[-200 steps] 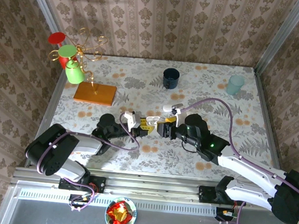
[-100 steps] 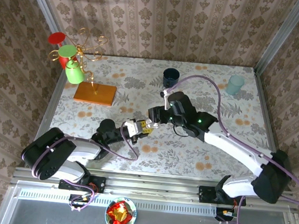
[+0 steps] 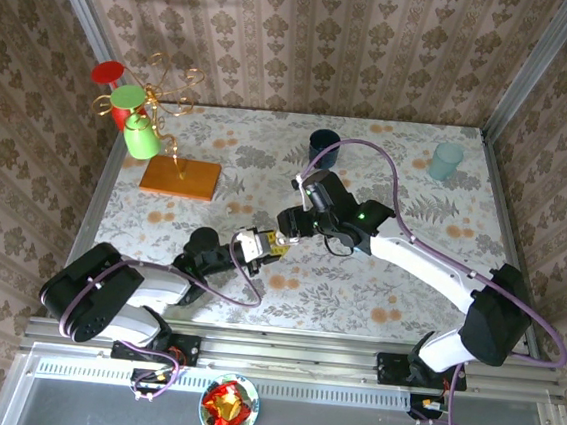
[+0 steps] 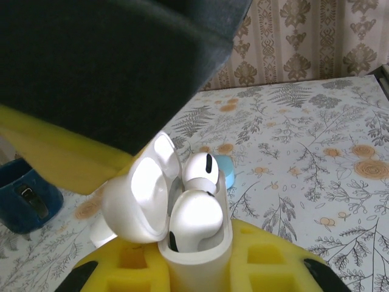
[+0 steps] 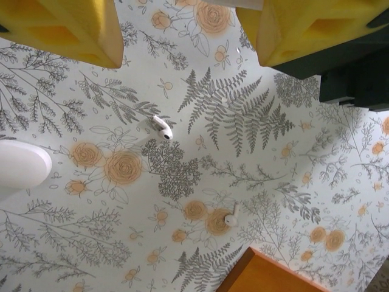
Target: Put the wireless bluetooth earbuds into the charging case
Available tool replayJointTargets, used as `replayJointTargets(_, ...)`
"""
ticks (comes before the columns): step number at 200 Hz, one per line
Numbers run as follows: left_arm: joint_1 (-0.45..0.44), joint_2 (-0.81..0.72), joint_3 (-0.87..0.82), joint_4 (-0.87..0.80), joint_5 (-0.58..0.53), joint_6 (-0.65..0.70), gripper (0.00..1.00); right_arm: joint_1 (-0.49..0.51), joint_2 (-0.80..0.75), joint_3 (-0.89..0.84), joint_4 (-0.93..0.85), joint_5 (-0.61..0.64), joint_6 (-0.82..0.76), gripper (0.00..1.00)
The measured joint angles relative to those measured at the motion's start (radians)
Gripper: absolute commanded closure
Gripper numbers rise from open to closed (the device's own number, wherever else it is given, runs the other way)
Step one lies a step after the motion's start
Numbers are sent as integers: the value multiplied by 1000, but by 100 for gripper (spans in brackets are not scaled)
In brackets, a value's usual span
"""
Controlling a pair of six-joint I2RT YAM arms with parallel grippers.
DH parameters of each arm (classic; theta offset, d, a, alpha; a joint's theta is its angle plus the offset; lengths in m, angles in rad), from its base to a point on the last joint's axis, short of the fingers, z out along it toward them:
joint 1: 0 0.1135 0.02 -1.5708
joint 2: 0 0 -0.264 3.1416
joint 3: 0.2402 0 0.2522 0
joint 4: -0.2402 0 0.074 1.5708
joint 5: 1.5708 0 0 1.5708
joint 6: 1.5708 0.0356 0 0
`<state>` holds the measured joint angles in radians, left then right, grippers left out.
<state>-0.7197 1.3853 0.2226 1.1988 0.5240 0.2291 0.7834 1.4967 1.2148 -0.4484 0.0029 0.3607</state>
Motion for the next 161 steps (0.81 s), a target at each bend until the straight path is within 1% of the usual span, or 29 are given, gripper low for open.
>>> replayJointTargets(22,0,0,-1,-1,3,0,100,-2,-12,-9,-4,-18,-10,39)
replayJointTargets(52,9,-5,-1,3,2,-12,100,-2,-70,-57,-20,-49,-18,39)
replayJointTargets(95,16,-31,-2,-1,42,-37,100,-3,-160,-114,-29,-72,-49,39)
replayJointTargets(115,29,-43,-1,-1,93,-60,100,-3,-235,-175,-16,-98,-124,39)
replayJointTargets(130,32,-48,1,-16,152,-76,100,-3,-315,-246,13,-135,-214,40)
replayJointTargets(147,32,-52,9,-55,213,-84,100,-3,-408,-329,48,-187,-348,42)
replayJointTargets(161,32,-53,13,-66,250,-92,100,-2,-455,-370,66,-225,-468,45)
